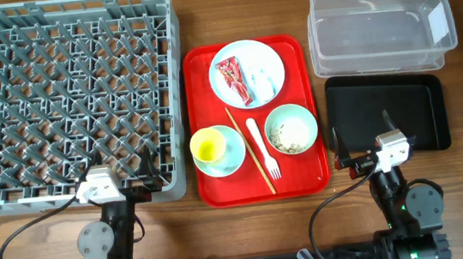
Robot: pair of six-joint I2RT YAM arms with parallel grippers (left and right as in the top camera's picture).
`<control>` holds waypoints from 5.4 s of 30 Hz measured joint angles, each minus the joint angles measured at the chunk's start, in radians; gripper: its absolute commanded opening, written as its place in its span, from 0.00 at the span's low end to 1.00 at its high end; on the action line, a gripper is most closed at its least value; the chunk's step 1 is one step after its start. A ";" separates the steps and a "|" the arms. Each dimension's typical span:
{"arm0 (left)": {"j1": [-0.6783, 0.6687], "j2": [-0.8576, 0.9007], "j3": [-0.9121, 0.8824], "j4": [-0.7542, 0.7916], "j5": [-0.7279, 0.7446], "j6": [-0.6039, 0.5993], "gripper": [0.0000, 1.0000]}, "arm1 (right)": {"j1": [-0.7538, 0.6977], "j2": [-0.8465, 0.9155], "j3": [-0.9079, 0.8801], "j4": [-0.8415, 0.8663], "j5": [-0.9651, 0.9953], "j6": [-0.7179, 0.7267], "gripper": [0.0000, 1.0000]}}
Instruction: Sort waste into correct bins and load items into the dishwasher rack
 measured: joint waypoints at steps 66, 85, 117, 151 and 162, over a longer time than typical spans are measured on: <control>0.000 0.000 0.000 0.000 0.000 0.000 1.00 | 0.000 0.000 0.000 0.000 0.000 -0.005 1.00; 0.000 0.098 0.071 -0.023 -0.007 -0.017 1.00 | 0.000 0.054 0.020 -0.017 0.008 0.127 1.00; -0.001 0.990 0.867 -0.538 0.031 -0.024 1.00 | 0.000 1.109 1.038 -0.527 -0.200 0.218 1.00; -0.001 0.990 0.868 -0.545 0.031 -0.024 1.00 | 0.348 2.027 1.463 -0.647 0.023 0.364 0.55; -0.001 0.990 0.868 -0.545 0.031 -0.024 1.00 | 0.348 2.056 1.463 -0.682 0.063 0.435 0.06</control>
